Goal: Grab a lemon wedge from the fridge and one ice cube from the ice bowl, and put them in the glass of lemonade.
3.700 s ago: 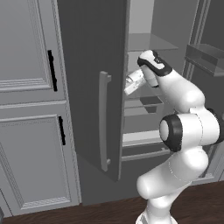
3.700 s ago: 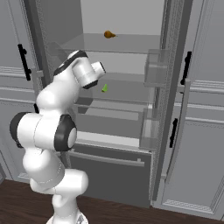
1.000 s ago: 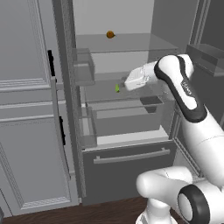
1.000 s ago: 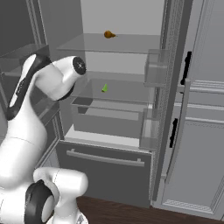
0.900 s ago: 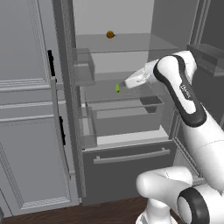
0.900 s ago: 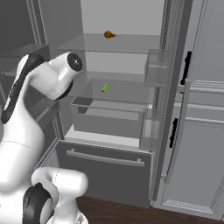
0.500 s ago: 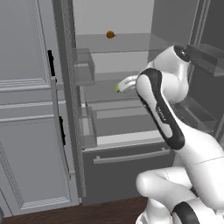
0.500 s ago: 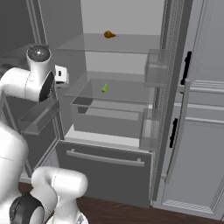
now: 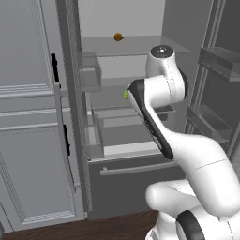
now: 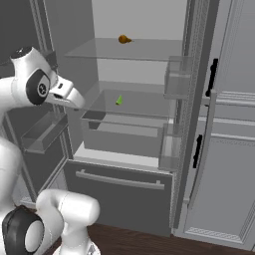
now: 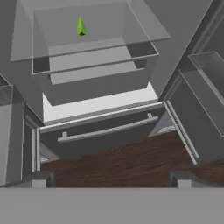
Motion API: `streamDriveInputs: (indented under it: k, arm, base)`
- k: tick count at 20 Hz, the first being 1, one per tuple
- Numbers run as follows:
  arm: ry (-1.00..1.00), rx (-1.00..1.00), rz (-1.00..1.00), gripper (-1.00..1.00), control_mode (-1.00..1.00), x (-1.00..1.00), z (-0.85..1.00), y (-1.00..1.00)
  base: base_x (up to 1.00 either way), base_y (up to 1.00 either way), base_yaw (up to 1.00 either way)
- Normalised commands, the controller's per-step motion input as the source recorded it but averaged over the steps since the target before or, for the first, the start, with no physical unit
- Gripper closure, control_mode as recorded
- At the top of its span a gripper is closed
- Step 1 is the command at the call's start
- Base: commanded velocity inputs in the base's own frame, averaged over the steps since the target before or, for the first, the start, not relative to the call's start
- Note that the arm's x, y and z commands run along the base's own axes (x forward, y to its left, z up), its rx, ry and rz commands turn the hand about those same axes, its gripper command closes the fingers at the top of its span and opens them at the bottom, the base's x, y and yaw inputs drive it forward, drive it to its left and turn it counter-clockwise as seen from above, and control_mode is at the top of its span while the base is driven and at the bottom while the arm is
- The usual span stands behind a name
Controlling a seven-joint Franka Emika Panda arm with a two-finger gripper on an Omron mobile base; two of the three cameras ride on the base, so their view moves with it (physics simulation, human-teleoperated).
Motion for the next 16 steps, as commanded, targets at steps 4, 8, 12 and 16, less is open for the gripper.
streamDriveInputs:
  k: [4, 8, 12, 16]
  arm:
    - [0.0, 0.06, -0.04, -1.0, -1.0, -0.77, 0.0, -0.42]
    - [-0.02, 0.05, 0.0, -1.0, -1.0, -0.98, 0.0, -0.04]
    - [0.0, 0.0, 0.0, -1.0, -1.0, -0.29, 0.0, 0.0]
    - [0.0, 0.0, 0.0, -1.0, -1.0, 0.0, 0.0, 0.0]
  base:
    - [0.0, 0.0, 0.0]
    - [0.0, 0.0, 0.0]
    - [0.0, 0.0, 0.0]
    - [0.0, 0.0, 0.0]
